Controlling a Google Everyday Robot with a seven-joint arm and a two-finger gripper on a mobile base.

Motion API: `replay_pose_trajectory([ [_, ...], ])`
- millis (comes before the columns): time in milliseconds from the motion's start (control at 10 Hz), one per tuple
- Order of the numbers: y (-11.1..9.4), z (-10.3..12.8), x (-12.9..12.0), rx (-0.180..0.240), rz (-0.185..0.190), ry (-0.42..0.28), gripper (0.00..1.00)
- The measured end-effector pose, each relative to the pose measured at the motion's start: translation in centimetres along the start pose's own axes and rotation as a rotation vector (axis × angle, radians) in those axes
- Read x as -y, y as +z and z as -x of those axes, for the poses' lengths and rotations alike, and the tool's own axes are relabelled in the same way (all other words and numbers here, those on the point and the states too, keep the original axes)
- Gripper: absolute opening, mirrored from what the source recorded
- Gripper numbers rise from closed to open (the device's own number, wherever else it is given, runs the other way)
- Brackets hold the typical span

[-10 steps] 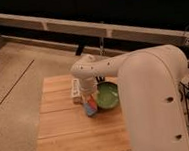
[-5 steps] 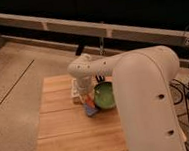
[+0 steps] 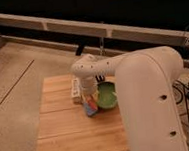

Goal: Place the pepper on the white sponge

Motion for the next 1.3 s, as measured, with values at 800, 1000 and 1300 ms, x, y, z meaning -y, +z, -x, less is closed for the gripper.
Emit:
replay_pose_trajectory([
  [800,-0.5,1.8,0.2,0.027,0.009,-0.001,0.66],
  [1000,-0.4,2.7,-0.6,0.043,0.024,-0.017,0.66],
  [1300,-0.4,3.1,-0.6,0.059,0.040,-0.015,0.66],
])
